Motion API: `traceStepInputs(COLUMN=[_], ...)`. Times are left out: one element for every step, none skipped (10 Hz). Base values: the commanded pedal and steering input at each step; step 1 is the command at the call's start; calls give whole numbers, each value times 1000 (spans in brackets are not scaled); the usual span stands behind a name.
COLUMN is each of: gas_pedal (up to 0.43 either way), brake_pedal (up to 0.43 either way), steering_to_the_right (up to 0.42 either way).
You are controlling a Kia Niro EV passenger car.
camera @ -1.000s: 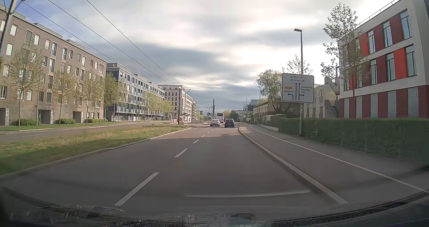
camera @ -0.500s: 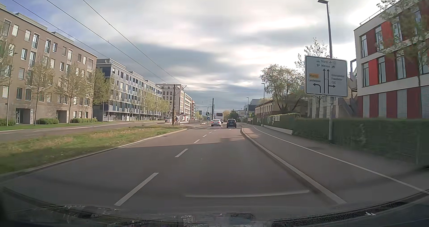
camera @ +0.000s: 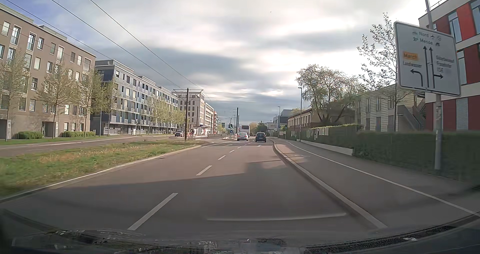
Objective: Follow the waypoints while adhering to traffic rules and regulations
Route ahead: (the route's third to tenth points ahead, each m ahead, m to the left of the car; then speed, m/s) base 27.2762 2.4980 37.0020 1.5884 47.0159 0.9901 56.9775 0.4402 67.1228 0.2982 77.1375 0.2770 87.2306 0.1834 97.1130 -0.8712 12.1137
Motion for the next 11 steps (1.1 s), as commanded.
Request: traceStepInputs(gas_pedal=[47, 47, 47, 39, 39, 39, 39, 39, 39, 39, 39], brake_pedal=[0, 0, 0, 0, 0, 0, 0, 0, 0, 0, 0], steering_to_the_right=[4, 5, 8, 10, 11, 11, 12, 12, 14, 16, 17])
